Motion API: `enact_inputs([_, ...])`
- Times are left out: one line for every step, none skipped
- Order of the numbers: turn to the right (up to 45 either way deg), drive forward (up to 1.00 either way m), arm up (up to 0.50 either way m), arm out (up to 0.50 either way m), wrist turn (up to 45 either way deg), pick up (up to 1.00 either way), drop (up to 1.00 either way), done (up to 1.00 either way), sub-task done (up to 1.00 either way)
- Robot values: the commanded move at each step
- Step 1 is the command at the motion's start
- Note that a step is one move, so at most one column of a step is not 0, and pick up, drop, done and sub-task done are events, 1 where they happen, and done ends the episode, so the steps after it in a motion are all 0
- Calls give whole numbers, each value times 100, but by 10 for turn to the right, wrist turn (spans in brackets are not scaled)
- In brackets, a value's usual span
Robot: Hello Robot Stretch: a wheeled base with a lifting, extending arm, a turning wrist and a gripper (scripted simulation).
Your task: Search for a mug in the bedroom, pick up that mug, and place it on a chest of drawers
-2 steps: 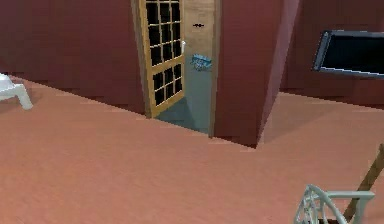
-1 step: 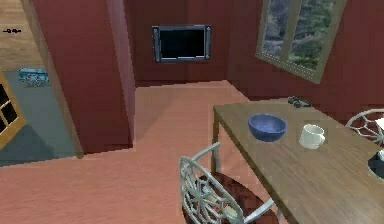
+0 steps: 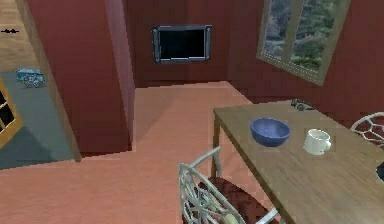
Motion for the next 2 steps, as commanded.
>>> enact_inputs([270, 0, 0, 0, 0, 0, 0, 0, 0])
enact_inputs([0, 35, 0, 0, 0, 0, 0, 0, 0])
